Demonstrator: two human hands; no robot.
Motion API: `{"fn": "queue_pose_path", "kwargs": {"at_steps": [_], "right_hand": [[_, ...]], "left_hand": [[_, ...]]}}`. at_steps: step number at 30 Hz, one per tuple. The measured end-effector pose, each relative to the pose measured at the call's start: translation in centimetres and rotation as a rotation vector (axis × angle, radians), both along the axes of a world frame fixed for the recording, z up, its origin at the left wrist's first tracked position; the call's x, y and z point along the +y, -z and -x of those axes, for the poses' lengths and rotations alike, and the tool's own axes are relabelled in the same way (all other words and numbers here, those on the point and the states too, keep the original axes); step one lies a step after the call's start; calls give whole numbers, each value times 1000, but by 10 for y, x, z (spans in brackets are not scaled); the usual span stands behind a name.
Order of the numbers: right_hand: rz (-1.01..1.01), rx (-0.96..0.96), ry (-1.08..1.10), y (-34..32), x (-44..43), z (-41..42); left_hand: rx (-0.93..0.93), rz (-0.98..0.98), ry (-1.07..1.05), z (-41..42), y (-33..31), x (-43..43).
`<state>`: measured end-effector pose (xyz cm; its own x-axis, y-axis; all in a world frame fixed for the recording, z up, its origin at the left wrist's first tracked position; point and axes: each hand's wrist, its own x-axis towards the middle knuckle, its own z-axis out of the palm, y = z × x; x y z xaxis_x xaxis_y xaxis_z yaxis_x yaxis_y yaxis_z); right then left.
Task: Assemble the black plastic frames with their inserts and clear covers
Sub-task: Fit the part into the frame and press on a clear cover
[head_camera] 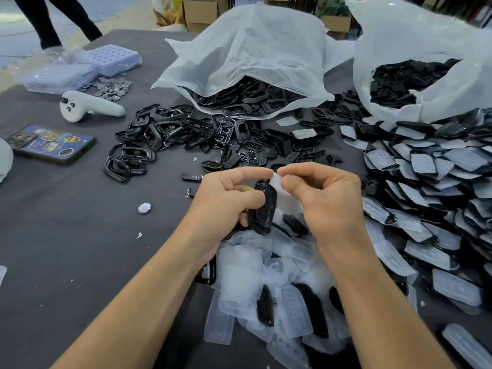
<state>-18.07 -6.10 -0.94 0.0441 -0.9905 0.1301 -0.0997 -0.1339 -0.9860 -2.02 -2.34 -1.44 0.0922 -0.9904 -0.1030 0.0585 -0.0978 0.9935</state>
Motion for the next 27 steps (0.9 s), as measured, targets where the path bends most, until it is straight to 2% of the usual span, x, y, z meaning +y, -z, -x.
{"fn": "queue_pose_path", "kwargs": {"at_steps": [6, 10, 14, 16, 18, 20, 23, 27], "right_hand": [[24, -74, -4, 1, -1, 0], [-38, -188, 60, 0, -1, 0], [-126, -278, 6, -3, -1, 0], [-144, -293, -31, -5, 0, 0], [-144, -284, -52, -5, 0, 0], [-108, -244, -67, -6, 1, 0], [-59, -173, -110, -6, 3, -2], [-77, -197, -185, -7, 4, -1]], "left_hand": [[-27, -49, -38, 2, 1, -1], [-155, -49, -109, 3, 1, -1], [-289, 50, -289, 2, 0, 0], [-188, 66, -273, 0, -5, 2], [20, 16, -174, -2, -9, 3], [136, -49, -63, -3, -10, 3], [110, -89, -20, 3, -10, 3], [10, -89, -142, 4, -8, 1]]}}
